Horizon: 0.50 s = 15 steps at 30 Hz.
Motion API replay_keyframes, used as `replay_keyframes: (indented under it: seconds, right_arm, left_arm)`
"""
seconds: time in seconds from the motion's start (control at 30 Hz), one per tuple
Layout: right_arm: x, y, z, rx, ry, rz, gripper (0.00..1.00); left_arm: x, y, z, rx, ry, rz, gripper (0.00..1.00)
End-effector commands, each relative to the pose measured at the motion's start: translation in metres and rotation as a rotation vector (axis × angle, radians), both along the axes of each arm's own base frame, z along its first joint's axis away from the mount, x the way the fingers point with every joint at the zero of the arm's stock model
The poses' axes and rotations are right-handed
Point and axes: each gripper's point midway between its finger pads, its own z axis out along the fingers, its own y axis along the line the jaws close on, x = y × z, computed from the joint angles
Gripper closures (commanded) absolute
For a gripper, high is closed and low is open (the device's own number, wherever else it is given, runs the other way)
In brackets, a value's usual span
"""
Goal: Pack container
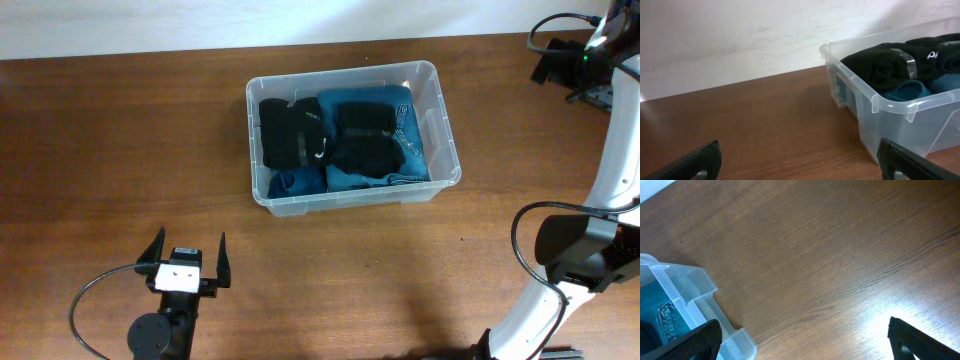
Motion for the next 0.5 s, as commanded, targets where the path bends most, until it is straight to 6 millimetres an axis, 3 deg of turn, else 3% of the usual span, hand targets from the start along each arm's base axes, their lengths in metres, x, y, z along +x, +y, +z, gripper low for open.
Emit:
replay_keyframes:
  seconds: [0.0, 0.2, 0.47]
  right_arm:
    - [-0.001, 0.008, 0.013, -0.013, -0.030, 0.006, 0.02]
    - [-0.009, 0.054, 0.060, -0.041, -0.137, 0.102, 0.02]
    - [-0.057, 0.129, 0.132, -0.101, -0.307, 0.273, 0.02]
  left_arm:
    - [0.000, -0.001, -0.002, 0.015, -0.005, -0.010, 0.01]
    - [0.000, -0.001, -0.002, 0.015, -0.005, -0.010, 0.01]
    - [0.000, -0.001, -0.002, 0.015, -0.005, -0.010, 0.01]
